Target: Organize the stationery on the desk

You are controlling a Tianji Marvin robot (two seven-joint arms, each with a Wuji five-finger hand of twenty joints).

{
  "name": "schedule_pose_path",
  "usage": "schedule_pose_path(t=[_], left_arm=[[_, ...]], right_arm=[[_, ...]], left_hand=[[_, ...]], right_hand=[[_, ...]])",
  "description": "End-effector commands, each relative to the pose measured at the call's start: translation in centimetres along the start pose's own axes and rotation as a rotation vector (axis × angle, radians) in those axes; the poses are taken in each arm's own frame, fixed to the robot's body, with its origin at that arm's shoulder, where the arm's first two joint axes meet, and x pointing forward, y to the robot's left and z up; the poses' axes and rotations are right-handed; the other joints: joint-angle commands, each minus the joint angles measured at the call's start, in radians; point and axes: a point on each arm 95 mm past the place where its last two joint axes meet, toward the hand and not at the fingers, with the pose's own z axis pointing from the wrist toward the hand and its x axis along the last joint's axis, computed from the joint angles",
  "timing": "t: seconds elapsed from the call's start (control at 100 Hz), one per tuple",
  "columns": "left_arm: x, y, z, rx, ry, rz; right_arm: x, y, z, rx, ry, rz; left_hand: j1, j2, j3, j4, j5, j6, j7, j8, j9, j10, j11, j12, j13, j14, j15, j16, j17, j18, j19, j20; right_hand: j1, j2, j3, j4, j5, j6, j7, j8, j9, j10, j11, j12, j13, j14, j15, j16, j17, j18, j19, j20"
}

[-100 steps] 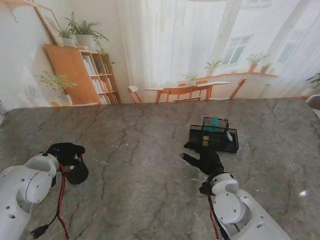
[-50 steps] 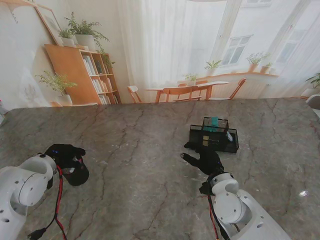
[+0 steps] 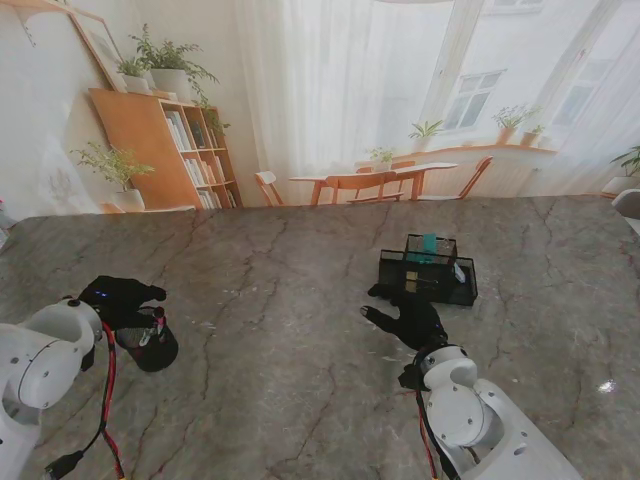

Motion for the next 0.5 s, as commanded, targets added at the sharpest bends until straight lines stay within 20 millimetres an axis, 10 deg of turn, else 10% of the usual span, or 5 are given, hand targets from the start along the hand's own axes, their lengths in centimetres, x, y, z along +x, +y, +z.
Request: schedule_pose_path(t=[0.0, 0.49], left_arm=[[0.1, -0.7, -0.4, 0.013, 0.007, 0.012], [1.0, -4.5, -4.9, 0.132, 0.067, 0.104]], right_arm=[[-0.1, -0.3, -0.1, 0.019, 0.000, 0.003], [-0.1, -0.4, 0.0, 0.020, 0.005, 0.006]], left_hand=[[-0.013, 0.040, 0.014, -0.042, -0.035, -0.011, -0.022, -0.010, -0.025, -0.002, -0.007, -0.013, -0.043, 0.023, -0.018, -0.013, -0.019, 0.060, -0.019, 0.028], [-0.046, 0.040, 0.013, -0.046, -0.042, -0.015, -0.028, -0.014, -0.045, 0.003, -0.017, -0.025, -0.078, 0.041, -0.035, -0.031, -0.078, 0.072, -0.050, 0.034]], right_hand=[[-0.001, 0.013, -0.014, 0.027, 0.012, 0.000, 0.004, 0.024, 0.015, -0.003, 0.021, 0.015, 0.004, -0.017, 0.008, 0.012, -0.008, -0.006, 0.022, 0.002], [-0.003, 0.014, -0.014, 0.027, 0.011, -0.001, 0.003, 0.023, 0.016, -0.004, 0.021, 0.015, 0.003, -0.017, 0.008, 0.012, -0.009, -0.005, 0.022, 0.002]])
